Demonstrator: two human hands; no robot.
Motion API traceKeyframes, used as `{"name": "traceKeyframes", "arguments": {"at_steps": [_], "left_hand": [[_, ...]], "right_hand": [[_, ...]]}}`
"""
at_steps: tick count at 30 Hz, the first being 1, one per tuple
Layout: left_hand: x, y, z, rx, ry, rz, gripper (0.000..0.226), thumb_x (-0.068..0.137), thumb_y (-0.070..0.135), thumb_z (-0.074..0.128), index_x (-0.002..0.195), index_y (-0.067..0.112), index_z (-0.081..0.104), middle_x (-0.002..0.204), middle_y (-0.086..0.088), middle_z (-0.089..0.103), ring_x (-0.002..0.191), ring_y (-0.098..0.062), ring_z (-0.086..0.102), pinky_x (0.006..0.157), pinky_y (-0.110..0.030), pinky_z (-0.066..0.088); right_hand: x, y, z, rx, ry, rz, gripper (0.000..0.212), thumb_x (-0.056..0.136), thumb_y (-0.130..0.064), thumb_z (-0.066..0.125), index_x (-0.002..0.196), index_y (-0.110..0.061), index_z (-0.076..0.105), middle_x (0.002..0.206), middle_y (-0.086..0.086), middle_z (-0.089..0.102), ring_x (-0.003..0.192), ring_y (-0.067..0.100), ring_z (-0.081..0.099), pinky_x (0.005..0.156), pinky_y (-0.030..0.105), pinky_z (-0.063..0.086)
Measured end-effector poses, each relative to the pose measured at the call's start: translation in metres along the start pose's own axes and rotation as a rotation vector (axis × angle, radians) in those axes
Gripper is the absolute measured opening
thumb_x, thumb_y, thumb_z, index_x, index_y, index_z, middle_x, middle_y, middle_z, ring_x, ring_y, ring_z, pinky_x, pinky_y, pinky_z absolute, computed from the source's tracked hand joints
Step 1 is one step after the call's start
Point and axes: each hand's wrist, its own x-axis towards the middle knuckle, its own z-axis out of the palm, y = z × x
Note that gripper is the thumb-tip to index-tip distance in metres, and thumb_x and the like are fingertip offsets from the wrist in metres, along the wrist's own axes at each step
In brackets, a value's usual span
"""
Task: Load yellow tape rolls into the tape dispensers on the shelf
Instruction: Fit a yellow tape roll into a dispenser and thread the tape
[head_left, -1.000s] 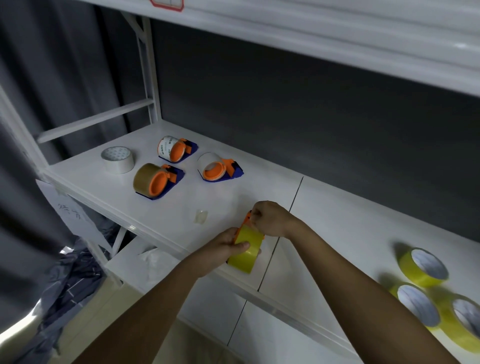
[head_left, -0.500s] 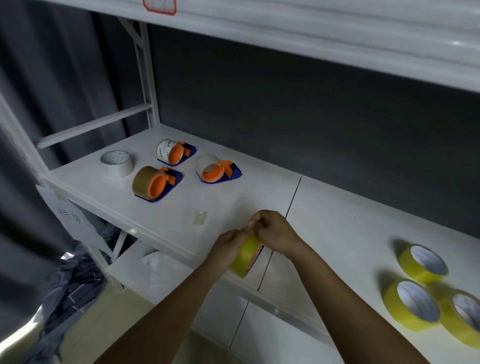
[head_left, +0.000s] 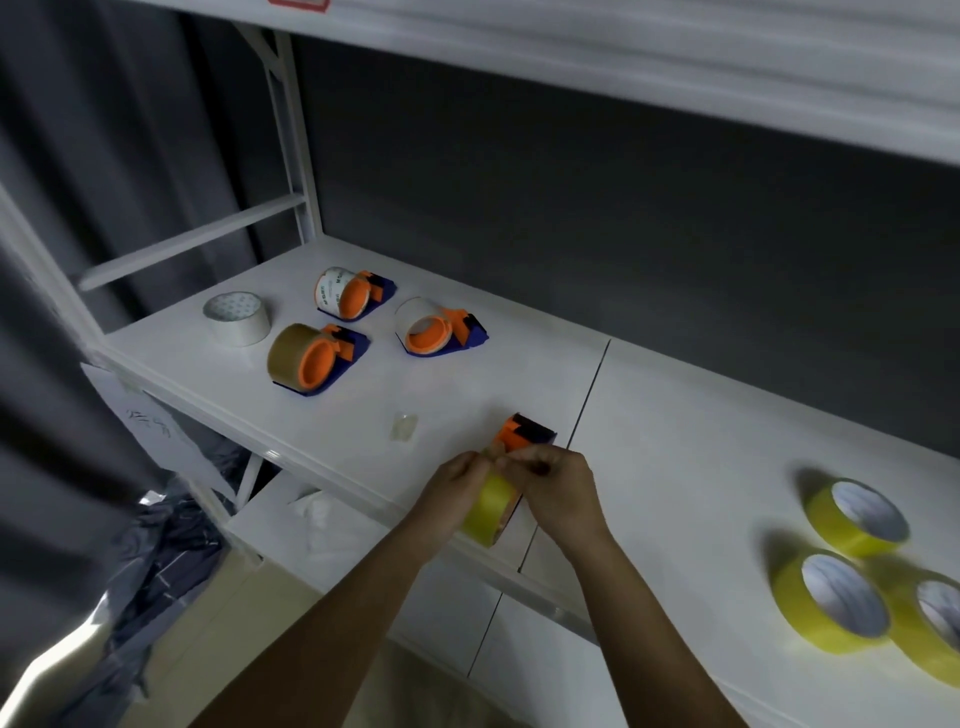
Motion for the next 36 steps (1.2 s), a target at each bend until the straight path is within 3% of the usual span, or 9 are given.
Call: {"name": "traceKeyframes", "arguments": {"at_steps": [6, 11, 13, 20, 23, 29, 31, 33, 36], "left_hand": [[-0.005, 0.003, -0.004, 0.043, -0.042, 0.016, 0.021, 0.092, 0.054, 0.037, 0.090, 0.045, 0.055, 0.102, 0.010, 0.058, 0.093, -0.003, 0.051, 0.075, -0.020, 0.038], [-0.005, 0.000, -0.001, 0.051, -0.020, 0.047, 0.041, 0.095, 0.048, 0.037, 0.101, 0.016, 0.063, 0.106, -0.012, 0.064, 0.093, -0.016, 0.057, 0.079, -0.028, 0.041], [-0.007, 0.000, -0.001, 0.060, -0.015, 0.074, 0.045, 0.095, 0.046, 0.037, 0.103, 0.008, 0.060, 0.101, -0.015, 0.063, 0.089, -0.018, 0.056, 0.078, -0.031, 0.039], [-0.008, 0.007, -0.003, 0.171, -0.043, 0.134, 0.045, 0.097, 0.043, 0.038, 0.088, 0.002, 0.055, 0.074, -0.003, 0.047, 0.070, -0.014, 0.045, 0.065, -0.029, 0.032], [-0.009, 0.007, -0.005, 0.192, -0.056, 0.153, 0.042, 0.097, 0.042, 0.038, 0.083, 0.005, 0.054, 0.071, -0.005, 0.046, 0.067, -0.015, 0.045, 0.063, -0.030, 0.032], [-0.013, 0.009, -0.015, 0.181, -0.090, 0.217, 0.034, 0.097, 0.034, 0.045, 0.067, 0.017, 0.041, 0.058, 0.008, 0.036, 0.050, -0.001, 0.037, 0.051, -0.017, 0.029], [-0.016, 0.008, -0.018, 0.139, -0.125, 0.210, 0.033, 0.096, 0.034, 0.046, 0.069, 0.016, 0.041, 0.060, 0.006, 0.035, 0.054, -0.004, 0.037, 0.056, -0.022, 0.030], [-0.017, 0.008, -0.025, 0.099, -0.145, 0.165, 0.031, 0.096, 0.034, 0.046, 0.070, 0.016, 0.047, 0.064, 0.003, 0.041, 0.059, -0.009, 0.043, 0.062, -0.027, 0.034], [-0.018, 0.012, -0.034, 0.004, -0.196, 0.061, 0.024, 0.096, 0.019, 0.045, 0.079, 0.029, 0.058, 0.066, 0.012, 0.065, 0.057, 0.010, 0.060, 0.057, -0.006, 0.045]], "right_hand": [[0.000, -0.004, 0.000, -0.056, 0.010, -0.044, 0.013, 0.088, -0.006, 0.061, 0.081, -0.013, 0.070, 0.087, -0.001, 0.067, 0.085, 0.013, 0.061, 0.076, 0.022, 0.047], [-0.007, -0.004, 0.009, -0.661, 0.151, -0.358, 0.014, 0.086, -0.002, 0.049, 0.084, -0.002, 0.062, 0.086, 0.010, 0.065, 0.078, 0.025, 0.057, 0.063, 0.029, 0.038], [-0.005, -0.003, 0.008, -0.746, 0.152, -0.388, 0.013, 0.087, -0.005, 0.047, 0.087, -0.001, 0.059, 0.085, 0.015, 0.064, 0.077, 0.029, 0.057, 0.060, 0.029, 0.035], [0.019, -0.007, -0.017, -0.530, 0.018, -0.175, 0.008, 0.090, -0.014, 0.051, 0.084, -0.015, 0.056, 0.075, -0.001, 0.058, 0.068, 0.017, 0.053, 0.053, 0.024, 0.036], [0.018, -0.002, -0.014, -0.440, 0.052, -0.162, 0.011, 0.085, -0.004, 0.051, 0.084, -0.011, 0.060, 0.078, 0.002, 0.061, 0.072, 0.019, 0.055, 0.061, 0.027, 0.042], [0.016, 0.005, -0.009, -0.319, 0.193, -0.166, 0.020, 0.079, 0.008, 0.047, 0.082, -0.007, 0.060, 0.074, 0.007, 0.062, 0.068, 0.023, 0.055, 0.057, 0.028, 0.043], [0.015, 0.003, -0.010, -0.310, 0.201, -0.181, 0.022, 0.080, 0.008, 0.047, 0.081, -0.010, 0.058, 0.072, 0.006, 0.061, 0.067, 0.023, 0.056, 0.057, 0.030, 0.044], [0.013, -0.002, -0.012, -0.333, 0.147, -0.271, 0.020, 0.081, 0.005, 0.049, 0.080, -0.013, 0.057, 0.069, 0.002, 0.058, 0.064, 0.020, 0.054, 0.055, 0.028, 0.042], [0.008, -0.013, -0.013, -0.377, 0.034, -0.400, 0.012, 0.086, -0.001, 0.052, 0.083, -0.011, 0.060, 0.074, 0.001, 0.058, 0.072, 0.019, 0.053, 0.059, 0.027, 0.040]]}}
